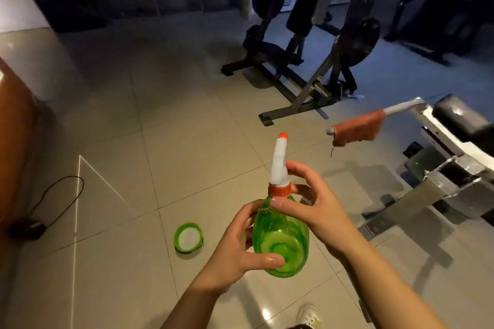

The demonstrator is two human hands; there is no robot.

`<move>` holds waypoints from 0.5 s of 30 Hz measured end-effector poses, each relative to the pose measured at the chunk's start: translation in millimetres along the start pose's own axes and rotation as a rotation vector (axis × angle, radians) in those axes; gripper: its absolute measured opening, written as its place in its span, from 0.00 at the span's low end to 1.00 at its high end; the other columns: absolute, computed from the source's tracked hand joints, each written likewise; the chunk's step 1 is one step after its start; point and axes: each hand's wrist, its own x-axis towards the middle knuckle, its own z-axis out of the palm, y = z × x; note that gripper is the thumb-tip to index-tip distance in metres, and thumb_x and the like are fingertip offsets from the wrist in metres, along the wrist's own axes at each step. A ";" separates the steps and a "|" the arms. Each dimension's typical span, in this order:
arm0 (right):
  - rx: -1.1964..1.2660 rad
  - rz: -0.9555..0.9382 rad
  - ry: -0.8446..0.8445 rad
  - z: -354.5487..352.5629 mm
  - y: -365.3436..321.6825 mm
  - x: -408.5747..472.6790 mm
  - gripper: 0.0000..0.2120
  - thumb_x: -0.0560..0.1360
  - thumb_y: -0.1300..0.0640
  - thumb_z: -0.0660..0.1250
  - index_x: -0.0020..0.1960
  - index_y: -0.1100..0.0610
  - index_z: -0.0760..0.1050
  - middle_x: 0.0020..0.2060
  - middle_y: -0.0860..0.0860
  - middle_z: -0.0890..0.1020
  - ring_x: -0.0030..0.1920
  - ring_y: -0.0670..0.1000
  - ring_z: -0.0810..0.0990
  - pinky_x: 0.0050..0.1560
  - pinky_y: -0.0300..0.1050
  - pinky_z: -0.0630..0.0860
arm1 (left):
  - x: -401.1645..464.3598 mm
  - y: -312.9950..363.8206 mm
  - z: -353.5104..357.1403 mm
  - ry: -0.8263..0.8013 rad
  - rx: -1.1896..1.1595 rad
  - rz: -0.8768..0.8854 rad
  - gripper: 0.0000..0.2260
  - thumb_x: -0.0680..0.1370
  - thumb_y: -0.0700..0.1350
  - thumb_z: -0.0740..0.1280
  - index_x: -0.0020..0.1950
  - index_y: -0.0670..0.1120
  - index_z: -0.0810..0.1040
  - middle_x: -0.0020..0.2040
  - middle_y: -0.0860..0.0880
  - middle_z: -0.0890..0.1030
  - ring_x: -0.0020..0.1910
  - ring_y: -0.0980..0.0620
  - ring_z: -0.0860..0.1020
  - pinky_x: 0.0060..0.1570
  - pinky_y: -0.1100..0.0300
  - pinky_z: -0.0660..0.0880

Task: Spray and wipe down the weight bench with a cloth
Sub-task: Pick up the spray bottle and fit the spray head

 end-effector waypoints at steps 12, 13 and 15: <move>-0.168 0.044 0.130 -203.2 37.9 -10.8 0.37 0.57 0.43 0.79 0.63 0.36 0.68 0.59 0.34 0.74 0.52 0.44 0.81 0.52 0.43 0.80 | 121.0 -6.1 172.6 -0.234 0.143 -0.081 0.38 0.59 0.43 0.81 0.66 0.53 0.71 0.62 0.58 0.79 0.63 0.55 0.76 0.61 0.62 0.72; -0.178 0.043 0.177 -215.5 43.3 -13.2 0.36 0.59 0.47 0.80 0.62 0.36 0.69 0.60 0.37 0.75 0.51 0.44 0.82 0.51 0.43 0.80 | 129.3 -7.8 183.9 -0.248 0.163 -0.084 0.38 0.59 0.44 0.81 0.66 0.53 0.71 0.62 0.58 0.79 0.63 0.56 0.76 0.61 0.63 0.71; -0.131 0.065 0.268 -238.8 54.7 -17.7 0.35 0.59 0.50 0.81 0.62 0.39 0.71 0.61 0.41 0.76 0.49 0.45 0.83 0.50 0.46 0.81 | 146.6 -10.1 203.3 -0.289 0.224 -0.083 0.37 0.59 0.46 0.81 0.67 0.54 0.72 0.62 0.60 0.79 0.63 0.58 0.76 0.64 0.62 0.70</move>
